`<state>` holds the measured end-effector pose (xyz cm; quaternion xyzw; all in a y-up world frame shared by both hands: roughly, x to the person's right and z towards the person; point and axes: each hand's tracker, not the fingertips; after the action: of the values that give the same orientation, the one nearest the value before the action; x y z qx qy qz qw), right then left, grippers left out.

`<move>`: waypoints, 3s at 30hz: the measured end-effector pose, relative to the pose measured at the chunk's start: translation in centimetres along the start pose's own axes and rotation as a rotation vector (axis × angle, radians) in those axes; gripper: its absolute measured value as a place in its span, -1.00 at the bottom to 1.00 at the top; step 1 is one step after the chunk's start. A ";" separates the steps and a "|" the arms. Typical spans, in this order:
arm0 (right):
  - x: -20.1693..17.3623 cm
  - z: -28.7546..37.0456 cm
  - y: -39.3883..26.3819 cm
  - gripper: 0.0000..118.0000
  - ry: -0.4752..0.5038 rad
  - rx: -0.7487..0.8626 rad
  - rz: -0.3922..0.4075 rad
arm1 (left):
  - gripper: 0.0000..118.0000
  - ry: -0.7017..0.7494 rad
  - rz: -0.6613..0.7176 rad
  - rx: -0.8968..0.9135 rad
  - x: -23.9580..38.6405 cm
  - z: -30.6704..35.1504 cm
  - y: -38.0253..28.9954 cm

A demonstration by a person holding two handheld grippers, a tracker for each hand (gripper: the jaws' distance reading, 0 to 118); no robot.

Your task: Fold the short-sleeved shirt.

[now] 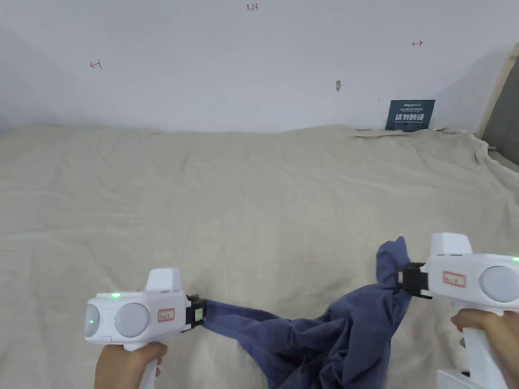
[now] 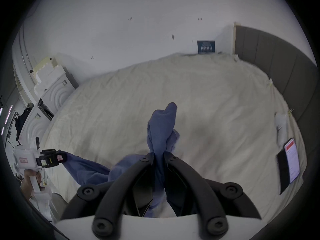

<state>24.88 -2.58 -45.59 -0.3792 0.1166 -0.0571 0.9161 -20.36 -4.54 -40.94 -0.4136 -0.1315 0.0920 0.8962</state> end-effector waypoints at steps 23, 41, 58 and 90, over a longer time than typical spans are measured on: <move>-2.3 12.2 17.2 -0.87 -0.066 0.473 0.021 | -0.97 0.235 -0.022 0.478 -4.1 18.9 20.2; -7.9 15.9 33.4 -0.87 -0.069 0.772 0.130 | -0.97 0.369 -0.092 0.806 0.0 29.7 35.6; -7.2 4.8 25.3 -0.87 -0.016 0.658 0.153 | -0.97 0.359 -0.080 0.680 -5.1 19.9 31.3; -2.7 5.1 -17.2 -0.87 0.039 0.059 -0.069 | -0.97 0.347 0.118 0.089 -11.7 9.6 -10.5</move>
<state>23.26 -10.69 -29.45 -0.3549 0.1195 -0.0994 0.9219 -33.85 -7.56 -28.78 -0.3901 0.0538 0.0772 0.9160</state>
